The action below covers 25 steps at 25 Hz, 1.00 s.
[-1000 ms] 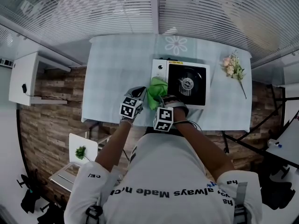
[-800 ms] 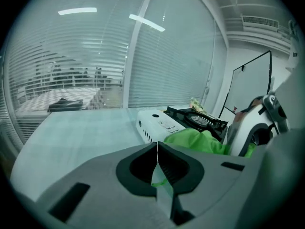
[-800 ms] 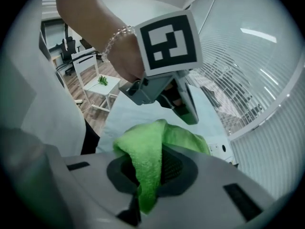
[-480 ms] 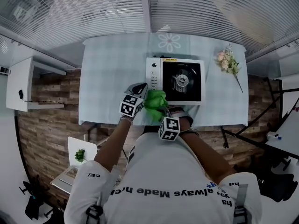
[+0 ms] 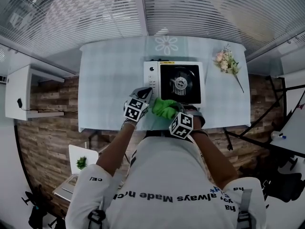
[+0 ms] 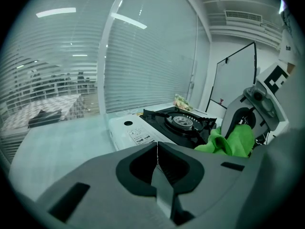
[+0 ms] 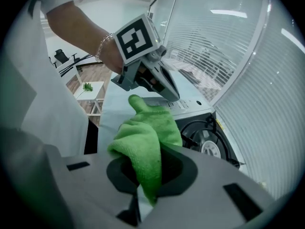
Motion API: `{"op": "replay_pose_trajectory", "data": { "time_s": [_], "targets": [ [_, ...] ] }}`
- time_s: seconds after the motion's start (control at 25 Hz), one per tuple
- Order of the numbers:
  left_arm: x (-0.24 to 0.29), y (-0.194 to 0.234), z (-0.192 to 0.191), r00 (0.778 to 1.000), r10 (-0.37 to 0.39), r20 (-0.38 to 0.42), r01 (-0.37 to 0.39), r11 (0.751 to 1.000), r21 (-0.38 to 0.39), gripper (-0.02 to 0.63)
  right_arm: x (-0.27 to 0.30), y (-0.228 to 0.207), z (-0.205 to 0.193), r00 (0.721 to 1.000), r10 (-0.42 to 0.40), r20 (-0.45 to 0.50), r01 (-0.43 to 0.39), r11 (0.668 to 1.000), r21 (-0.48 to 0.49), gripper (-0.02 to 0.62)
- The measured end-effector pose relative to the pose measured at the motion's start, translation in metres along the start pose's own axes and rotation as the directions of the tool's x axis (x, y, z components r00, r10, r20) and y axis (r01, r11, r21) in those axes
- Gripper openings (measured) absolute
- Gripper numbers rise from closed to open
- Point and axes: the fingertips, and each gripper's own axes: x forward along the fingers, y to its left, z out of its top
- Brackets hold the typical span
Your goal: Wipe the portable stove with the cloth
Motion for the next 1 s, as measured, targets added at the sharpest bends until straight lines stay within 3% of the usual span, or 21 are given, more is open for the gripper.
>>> {"op": "replay_pose_trajectory", "data": {
  "time_s": [0.36, 0.52, 1.0],
  "targets": [
    [0.006, -0.002, -0.007, 0.999, 0.003, -0.037, -0.002, 1.000, 0.017, 0.012, 0.003, -0.008, -0.006, 1.000, 0.002, 0.009, -0.003, 0.998, 0.061, 0.026],
    [0.007, -0.003, -0.008, 0.999, 0.014, -0.052, -0.011, 0.998, 0.054, 0.012, -0.002, -0.012, -0.021, 1.000, 0.005, -0.002, -0.005, 0.995, 0.103, 0.026],
    [0.007, -0.003, -0.009, 0.994, 0.038, -0.102, -0.030, 0.997, 0.074, 0.012, -0.018, -0.029, -0.061, 0.999, 0.025, -0.023, -0.019, 0.974, 0.227, 0.026]
  ]
}}
